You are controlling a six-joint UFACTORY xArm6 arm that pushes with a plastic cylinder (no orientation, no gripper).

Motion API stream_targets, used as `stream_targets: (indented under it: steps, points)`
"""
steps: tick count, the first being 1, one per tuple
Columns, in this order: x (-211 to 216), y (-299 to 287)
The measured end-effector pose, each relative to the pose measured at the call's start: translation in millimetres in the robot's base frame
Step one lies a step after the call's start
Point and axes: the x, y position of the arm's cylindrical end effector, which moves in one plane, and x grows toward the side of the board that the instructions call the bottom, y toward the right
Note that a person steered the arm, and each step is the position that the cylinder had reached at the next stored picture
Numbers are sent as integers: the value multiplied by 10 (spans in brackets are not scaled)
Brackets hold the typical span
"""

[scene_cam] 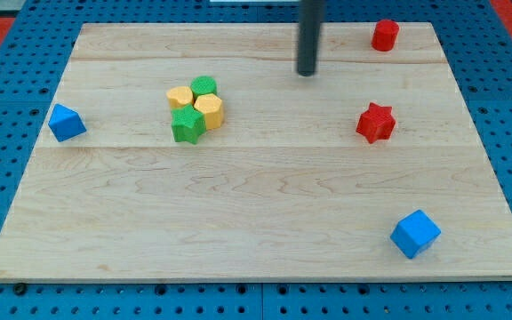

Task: Put the red circle vertically to the red star

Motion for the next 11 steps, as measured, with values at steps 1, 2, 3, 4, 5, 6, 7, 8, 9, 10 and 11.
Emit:
stream_targets:
  steps: [1, 2, 3, 4, 5, 6, 7, 8, 9, 10, 11]
  points:
    - [-124, 1148]
    - [-858, 1939]
    - [-1156, 2081]
    - [-1030, 1162]
    - [-1002, 573]
    - [-692, 596]
    - [-652, 250]
    - [-900, 179]
    - [-617, -508]
    - [-400, -146]
    - [-438, 119]
